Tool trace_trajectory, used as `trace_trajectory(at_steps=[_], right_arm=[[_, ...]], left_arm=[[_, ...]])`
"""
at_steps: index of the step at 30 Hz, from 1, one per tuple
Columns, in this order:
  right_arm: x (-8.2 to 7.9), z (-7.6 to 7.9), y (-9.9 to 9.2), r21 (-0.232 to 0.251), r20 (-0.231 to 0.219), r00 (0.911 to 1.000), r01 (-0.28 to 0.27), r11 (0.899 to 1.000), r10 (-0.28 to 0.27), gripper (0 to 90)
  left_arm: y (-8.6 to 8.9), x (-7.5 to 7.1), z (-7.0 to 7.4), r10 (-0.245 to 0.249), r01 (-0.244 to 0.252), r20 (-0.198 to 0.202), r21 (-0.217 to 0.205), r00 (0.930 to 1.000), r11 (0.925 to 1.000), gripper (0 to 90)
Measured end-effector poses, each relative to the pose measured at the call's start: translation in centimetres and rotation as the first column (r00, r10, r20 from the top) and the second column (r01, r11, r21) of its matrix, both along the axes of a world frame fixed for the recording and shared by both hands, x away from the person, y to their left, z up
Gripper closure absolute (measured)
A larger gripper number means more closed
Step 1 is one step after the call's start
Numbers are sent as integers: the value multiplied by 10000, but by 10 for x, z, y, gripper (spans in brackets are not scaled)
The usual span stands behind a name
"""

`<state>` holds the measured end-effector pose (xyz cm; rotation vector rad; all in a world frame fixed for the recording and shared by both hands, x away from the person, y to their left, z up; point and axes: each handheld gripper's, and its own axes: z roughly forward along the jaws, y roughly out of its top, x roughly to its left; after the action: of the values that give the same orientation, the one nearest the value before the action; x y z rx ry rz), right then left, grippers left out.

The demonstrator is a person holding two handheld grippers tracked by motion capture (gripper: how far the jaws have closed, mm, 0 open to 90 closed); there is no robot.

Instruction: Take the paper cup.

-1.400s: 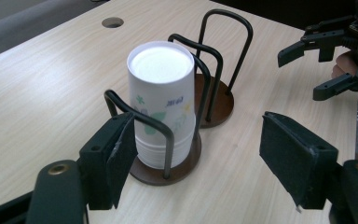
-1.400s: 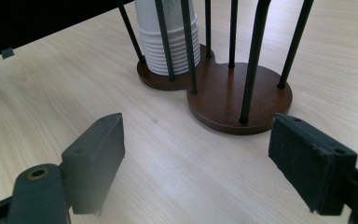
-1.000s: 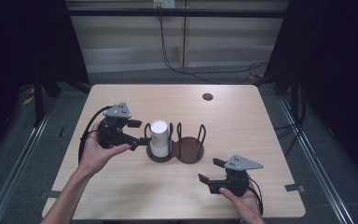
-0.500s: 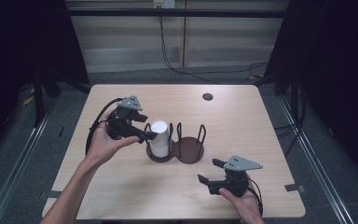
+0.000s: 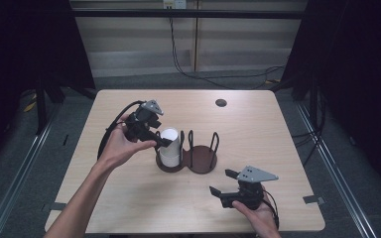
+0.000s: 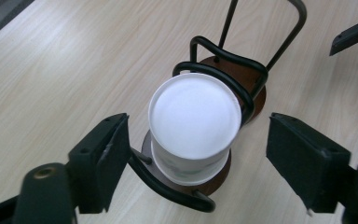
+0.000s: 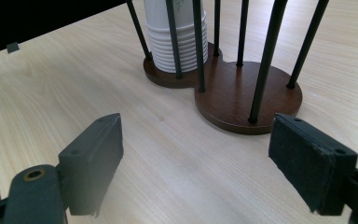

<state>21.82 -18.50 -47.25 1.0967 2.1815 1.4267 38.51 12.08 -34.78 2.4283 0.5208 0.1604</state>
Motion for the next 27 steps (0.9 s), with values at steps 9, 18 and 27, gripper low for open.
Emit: trace_trajectory(at_steps=[9, 18, 27], right_arm=[[0, 0, 1, -60, -45, 10000, -5, 10000, 5, 171], [0, 0, 0, -97, -59, 10000, -8, 10000, 7, 171], [0, -1, 1, -97, -59, 10000, -18, 10000, 17, 171]], left_arm=[[-9, 10, 3, -290, 298, -210, 416, 9994, 9987, 203], [-21, 14, -2, -317, 369, -464, 1146, 9984, 9927, 232], [-31, 17, -4, -295, 377, -516, 1643, 9982, 9857, 274]])
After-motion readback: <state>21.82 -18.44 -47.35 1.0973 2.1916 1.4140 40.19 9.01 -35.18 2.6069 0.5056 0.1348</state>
